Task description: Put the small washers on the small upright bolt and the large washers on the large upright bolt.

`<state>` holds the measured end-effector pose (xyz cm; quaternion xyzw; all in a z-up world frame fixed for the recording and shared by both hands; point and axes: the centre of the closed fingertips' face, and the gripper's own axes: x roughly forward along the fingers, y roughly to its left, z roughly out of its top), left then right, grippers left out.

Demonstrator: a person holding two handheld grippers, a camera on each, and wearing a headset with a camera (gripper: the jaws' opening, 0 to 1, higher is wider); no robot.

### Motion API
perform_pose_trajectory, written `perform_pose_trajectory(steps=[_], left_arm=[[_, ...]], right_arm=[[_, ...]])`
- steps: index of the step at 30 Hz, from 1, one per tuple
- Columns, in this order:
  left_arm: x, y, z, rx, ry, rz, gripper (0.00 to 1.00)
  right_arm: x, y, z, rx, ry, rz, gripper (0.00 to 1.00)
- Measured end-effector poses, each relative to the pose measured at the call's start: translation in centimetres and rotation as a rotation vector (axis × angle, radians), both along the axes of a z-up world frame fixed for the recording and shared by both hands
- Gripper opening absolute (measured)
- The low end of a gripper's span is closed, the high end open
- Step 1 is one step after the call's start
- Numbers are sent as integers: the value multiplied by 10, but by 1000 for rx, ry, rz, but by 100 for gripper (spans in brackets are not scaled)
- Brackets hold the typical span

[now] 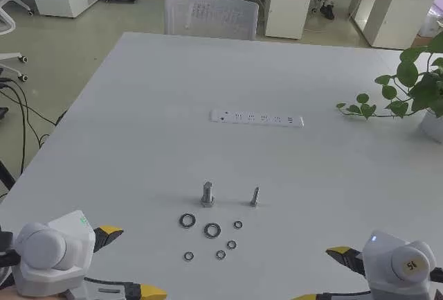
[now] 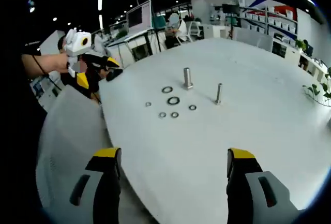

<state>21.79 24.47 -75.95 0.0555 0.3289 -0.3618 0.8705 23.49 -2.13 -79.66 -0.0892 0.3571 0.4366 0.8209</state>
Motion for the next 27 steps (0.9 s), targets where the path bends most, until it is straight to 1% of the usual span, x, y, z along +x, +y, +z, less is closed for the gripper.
perform_pose_trajectory(steps=[5,8,11,16,19,22,25,27], left_arm=[[-1,3,-3,10,10,-4,87],[1,3,-1,7,3,-2,87],[2,3,0,-2,-1,3,87],[3,6,1,1,-6,4,87],[3,8,1,0,-4,8,86],[3,10,-1,9,2,4,86],[3,10,-1,9,2,4,86],[3,9,0,9,-6,-5,85]], right_arm=[[-3,5,-1,12,11,4,83],[-4,9,0,8,14,19,83],[0,10,2,6,6,24,83],[5,12,5,12,-1,20,83],[4,13,3,13,3,20,83],[2,15,1,17,8,23,83],[0,15,-2,15,16,26,83],[0,15,-2,18,21,26,83]])
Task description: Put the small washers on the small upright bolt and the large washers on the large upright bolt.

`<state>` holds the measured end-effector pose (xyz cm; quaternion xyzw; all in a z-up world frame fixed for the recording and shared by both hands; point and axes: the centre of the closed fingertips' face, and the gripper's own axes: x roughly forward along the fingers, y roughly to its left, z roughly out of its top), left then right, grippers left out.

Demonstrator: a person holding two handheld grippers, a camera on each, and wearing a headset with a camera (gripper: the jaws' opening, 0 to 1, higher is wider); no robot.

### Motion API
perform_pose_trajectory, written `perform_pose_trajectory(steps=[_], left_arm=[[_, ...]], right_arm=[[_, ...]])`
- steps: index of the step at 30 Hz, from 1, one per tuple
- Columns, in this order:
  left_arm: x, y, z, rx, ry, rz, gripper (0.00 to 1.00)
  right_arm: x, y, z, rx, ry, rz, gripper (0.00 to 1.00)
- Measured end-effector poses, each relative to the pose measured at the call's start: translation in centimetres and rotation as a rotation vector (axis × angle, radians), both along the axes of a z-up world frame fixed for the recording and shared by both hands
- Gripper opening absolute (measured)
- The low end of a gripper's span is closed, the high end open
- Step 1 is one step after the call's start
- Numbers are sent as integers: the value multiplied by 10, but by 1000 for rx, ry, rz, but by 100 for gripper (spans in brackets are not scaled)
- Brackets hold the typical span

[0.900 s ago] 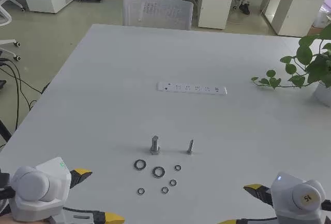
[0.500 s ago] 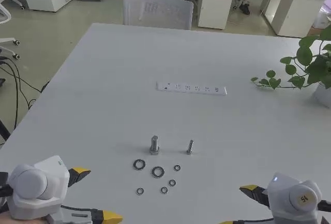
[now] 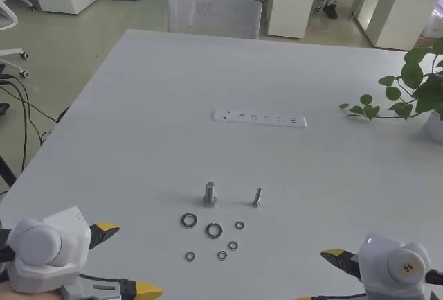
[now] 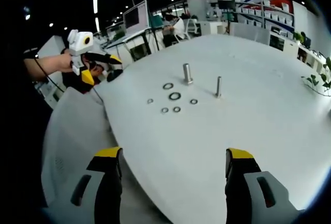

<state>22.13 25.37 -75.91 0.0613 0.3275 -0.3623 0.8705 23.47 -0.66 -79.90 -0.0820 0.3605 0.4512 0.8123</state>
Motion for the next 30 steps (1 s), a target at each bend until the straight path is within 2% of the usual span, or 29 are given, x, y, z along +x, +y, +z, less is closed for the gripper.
perform_pose_trajectory(steps=[6,9,16,17,19,23,27,30], left_arm=[[0,-2,1,-18,9,2,85],[2,-1,1,-7,-1,-4,86],[2,0,1,-4,6,-1,88],[2,0,1,-8,7,1,90],[0,-5,2,-42,16,-2,94],[-3,-8,0,-14,22,-30,97],[-3,-8,-1,0,14,-42,99],[-4,-6,-2,8,14,-49,99]], right_arm=[[2,0,-1,2,2,3,83],[4,0,-1,9,0,1,83],[6,-2,-1,12,3,2,83],[7,-2,-1,12,1,2,83],[8,0,-1,13,4,7,84],[12,5,0,7,1,18,84],[14,20,9,39,-3,45,89],[17,26,12,15,-17,73,88]])
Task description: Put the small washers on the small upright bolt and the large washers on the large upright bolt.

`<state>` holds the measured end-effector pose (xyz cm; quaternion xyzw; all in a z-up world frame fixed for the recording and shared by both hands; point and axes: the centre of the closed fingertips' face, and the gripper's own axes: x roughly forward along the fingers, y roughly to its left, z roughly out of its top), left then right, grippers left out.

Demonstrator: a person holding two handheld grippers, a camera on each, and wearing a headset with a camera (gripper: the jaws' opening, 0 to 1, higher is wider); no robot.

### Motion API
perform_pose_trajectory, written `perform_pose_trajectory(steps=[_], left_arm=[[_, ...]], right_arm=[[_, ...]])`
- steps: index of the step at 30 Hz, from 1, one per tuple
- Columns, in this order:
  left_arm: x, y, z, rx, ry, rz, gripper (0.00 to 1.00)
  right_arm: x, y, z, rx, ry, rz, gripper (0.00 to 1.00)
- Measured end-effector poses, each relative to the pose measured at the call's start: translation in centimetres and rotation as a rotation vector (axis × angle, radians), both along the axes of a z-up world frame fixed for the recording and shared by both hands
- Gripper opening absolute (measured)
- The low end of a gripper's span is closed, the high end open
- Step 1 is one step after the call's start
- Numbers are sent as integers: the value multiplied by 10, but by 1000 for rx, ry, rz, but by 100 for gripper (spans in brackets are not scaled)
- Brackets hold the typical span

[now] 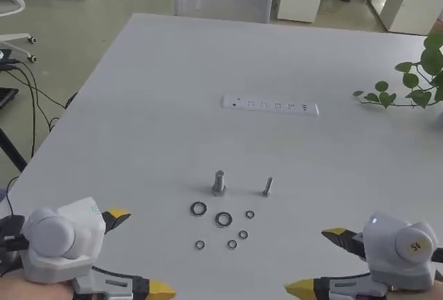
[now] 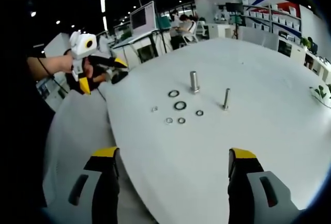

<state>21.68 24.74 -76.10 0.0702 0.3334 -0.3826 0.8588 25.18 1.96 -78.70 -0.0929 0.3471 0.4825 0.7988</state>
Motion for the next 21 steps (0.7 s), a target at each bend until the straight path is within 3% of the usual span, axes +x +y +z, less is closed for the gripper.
perform_pose_trajectory(steps=[5,9,14,21], left_arm=[[-1,3,0,0,-1,3,99],[3,5,4,-46,-7,27,99],[2,7,3,-22,-15,9,99],[-2,12,5,-24,-17,2,98]], right_arm=[[6,12,5,-5,-9,23,86],[12,18,5,-31,-17,30,86],[20,30,4,-57,-28,55,85],[32,47,2,-86,-28,96,82]])
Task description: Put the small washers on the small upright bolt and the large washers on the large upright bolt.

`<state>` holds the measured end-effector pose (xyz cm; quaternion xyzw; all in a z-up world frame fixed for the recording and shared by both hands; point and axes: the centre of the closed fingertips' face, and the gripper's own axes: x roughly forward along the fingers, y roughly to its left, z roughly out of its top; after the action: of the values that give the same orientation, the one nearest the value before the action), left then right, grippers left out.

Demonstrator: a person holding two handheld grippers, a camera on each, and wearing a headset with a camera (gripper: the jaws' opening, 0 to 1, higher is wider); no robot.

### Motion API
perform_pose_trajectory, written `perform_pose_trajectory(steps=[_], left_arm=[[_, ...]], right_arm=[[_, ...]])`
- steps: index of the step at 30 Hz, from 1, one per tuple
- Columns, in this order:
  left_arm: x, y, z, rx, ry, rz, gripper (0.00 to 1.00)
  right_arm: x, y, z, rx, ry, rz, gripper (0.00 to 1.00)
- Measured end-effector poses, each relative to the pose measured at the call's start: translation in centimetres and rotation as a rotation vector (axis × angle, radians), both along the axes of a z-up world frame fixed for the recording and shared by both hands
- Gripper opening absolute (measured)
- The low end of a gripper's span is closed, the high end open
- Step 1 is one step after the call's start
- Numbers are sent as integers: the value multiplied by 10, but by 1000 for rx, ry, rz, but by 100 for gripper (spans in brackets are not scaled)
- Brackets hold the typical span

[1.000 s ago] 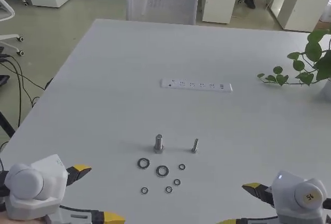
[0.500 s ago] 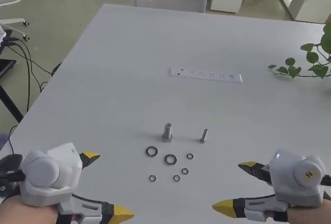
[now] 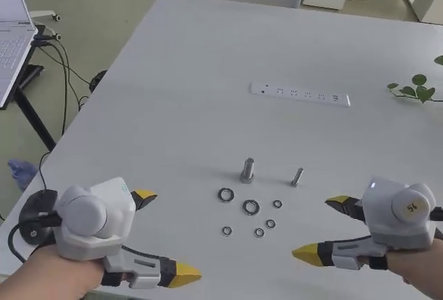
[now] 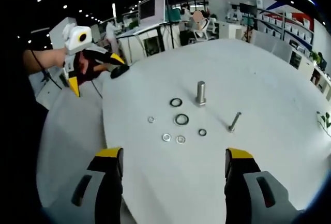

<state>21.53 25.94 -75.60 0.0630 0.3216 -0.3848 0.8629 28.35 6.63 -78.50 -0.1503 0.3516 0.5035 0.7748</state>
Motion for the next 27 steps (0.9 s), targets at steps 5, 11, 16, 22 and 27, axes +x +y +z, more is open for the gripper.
perform_pose_trajectory(steps=[5,11,16,22,27], left_arm=[[-2,3,1,-12,0,-3,98],[0,8,1,-9,-5,-8,96],[2,10,3,-15,-11,-13,96],[1,11,-2,-8,-5,-31,94],[-2,9,-5,-9,7,-37,93]], right_arm=[[3,10,-1,-31,-4,48,80],[12,25,0,-39,-11,69,80],[16,36,-4,-73,-17,97,79],[25,45,-8,-100,-2,119,75],[29,52,-14,-158,-12,177,74]])
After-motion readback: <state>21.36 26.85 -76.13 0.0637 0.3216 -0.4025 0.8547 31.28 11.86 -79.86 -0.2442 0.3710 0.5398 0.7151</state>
